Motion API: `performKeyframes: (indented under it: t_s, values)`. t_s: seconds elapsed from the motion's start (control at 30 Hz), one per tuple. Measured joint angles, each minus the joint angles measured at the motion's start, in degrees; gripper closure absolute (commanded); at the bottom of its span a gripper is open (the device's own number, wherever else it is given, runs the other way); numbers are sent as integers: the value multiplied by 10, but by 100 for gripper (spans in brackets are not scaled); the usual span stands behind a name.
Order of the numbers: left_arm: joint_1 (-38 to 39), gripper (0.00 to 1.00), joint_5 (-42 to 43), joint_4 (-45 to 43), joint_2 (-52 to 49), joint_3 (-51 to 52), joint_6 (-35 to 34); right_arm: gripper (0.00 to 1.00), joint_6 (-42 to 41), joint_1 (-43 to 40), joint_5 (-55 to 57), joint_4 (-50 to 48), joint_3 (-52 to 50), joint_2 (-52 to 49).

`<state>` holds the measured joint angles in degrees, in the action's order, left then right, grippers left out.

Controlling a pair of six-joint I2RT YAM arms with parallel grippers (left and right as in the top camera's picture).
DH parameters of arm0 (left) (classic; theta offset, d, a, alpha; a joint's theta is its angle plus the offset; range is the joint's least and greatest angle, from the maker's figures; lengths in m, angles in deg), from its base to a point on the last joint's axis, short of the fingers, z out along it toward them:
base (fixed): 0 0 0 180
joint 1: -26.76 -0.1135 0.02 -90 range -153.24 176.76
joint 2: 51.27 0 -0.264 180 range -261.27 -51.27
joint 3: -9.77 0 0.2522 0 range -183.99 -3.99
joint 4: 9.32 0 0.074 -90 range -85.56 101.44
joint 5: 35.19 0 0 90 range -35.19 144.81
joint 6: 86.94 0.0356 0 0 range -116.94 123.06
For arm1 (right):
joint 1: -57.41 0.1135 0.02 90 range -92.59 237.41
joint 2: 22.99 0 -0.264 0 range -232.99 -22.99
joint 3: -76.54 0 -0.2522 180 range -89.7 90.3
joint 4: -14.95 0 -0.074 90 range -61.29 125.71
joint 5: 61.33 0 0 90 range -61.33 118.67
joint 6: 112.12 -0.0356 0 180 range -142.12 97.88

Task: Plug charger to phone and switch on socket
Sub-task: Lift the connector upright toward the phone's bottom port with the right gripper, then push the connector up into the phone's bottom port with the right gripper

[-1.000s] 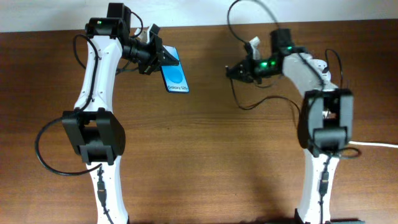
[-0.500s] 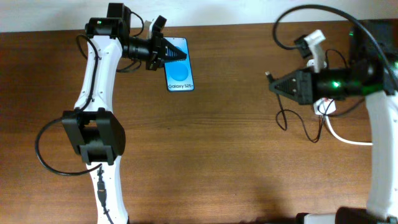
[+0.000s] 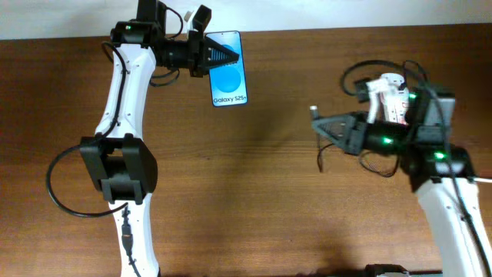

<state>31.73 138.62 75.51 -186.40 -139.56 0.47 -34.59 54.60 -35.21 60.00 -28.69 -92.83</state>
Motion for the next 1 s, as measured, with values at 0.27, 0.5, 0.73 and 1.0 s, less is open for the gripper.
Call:
performKeyframes:
  t_s: [0.27,0.5,0.73,1.0]
  values:
    - [0,100,33,-49,0,0,-106,96,-179,206,93,-235,-2,-98]
    - [0,100,32,-49,0,0,-125,96,-262,267,150,-293,-2,-147]
    - [0,100,21,-50,0,0,-127,96,-315,269,201,-318,-2,-147]
    - [4,100,-9,-96,0,0,-168,96,-357,285,236,-320,-2,-147]
